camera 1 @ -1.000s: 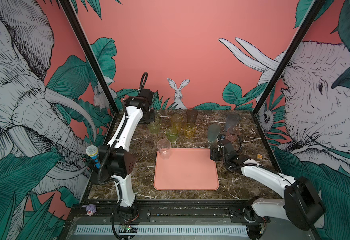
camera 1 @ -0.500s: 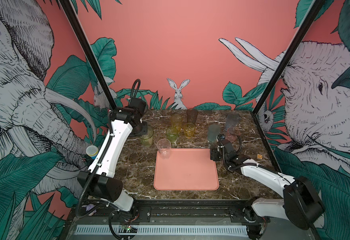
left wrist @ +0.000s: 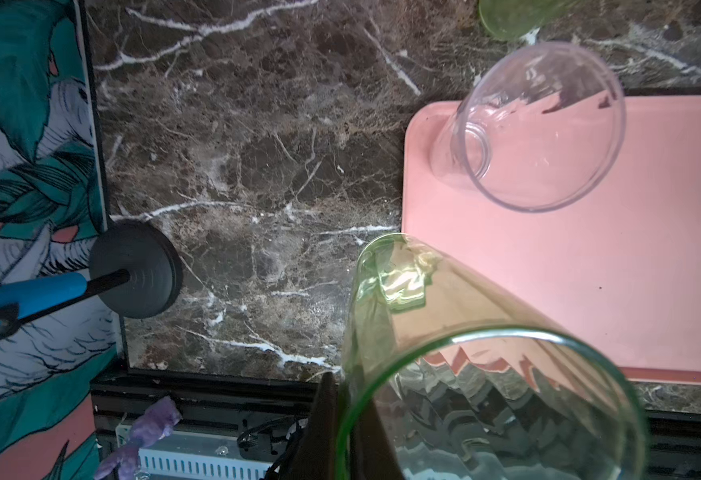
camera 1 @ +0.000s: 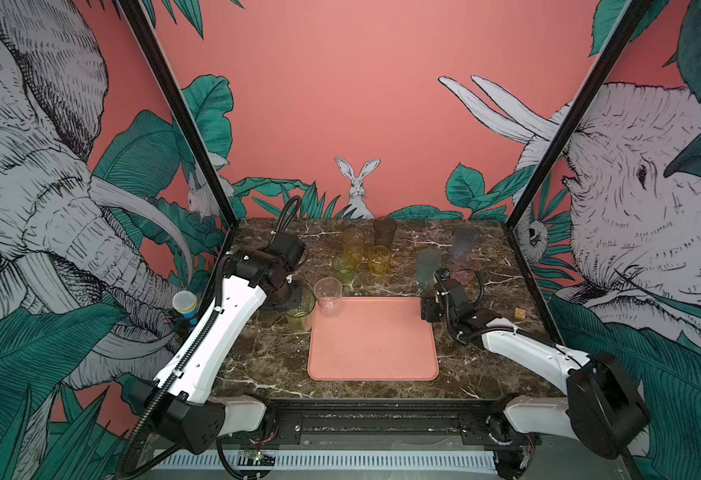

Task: Place the glasses into the tray
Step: 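Carry the green cup with the left gripper toward the tray beside the clear cup, then lower the green cup onto the tray and open the left gripper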

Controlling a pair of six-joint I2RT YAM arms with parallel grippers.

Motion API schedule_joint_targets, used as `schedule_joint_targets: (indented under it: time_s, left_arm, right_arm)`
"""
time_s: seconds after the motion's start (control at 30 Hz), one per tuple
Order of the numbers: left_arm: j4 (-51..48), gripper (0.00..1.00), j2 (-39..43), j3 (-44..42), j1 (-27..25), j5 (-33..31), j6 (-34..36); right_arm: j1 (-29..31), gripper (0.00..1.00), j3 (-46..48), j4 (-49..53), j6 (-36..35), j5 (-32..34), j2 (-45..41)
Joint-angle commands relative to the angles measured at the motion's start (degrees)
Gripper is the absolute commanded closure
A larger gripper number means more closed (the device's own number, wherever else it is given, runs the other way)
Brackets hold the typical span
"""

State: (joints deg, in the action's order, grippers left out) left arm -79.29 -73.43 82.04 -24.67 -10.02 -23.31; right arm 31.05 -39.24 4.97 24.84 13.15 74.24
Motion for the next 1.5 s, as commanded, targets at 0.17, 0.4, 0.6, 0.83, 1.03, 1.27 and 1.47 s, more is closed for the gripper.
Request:
schedule_joint_targets:
  time_s: [0.17,0.4,0.6,0.83,1.03,1.27,1.47]
  left_arm:
    - [8.15,1.0,6.24,-12.35,-4.16,3.47,-8.9]
    - [13.44,1.0,6.9,-18.35,-6.99,3.12,-12.75]
    - [14.77,1.0,4.86,-18.34,-7.9,2.65,-13.1]
    - [16.56,1.0,2.2,-17.55,-8.27,2.99,-13.08]
    - [17.8,1.0,-0.4,-16.18,-8.46,3.27,-12.78]
    - [18.81,1.0,-3.0,-15.43,-8.57,3.5,-12.39]
    - [19.27,1.0,-4.31,-14.96,-8.79,3.5,-12.28]
  right_arm:
    - [-0.28,0.26,-0.92,-1.11,-0.23,1.66,0.21]
    - [-0.29,0.26,-1.03,-1.16,-0.23,1.53,0.39]
    - [-0.28,0.26,-1.02,-1.04,-0.21,1.69,0.33]
    - [-0.28,0.26,-1.01,-0.93,-0.32,1.73,0.12]
    - [-0.35,0.26,-1.07,-0.93,-0.32,1.67,0.21]
    - [-0.38,0.26,-1.1,-0.84,-0.31,1.75,0.21]
    - [-0.37,0.26,-1.19,-0.8,-0.35,1.68,0.3]
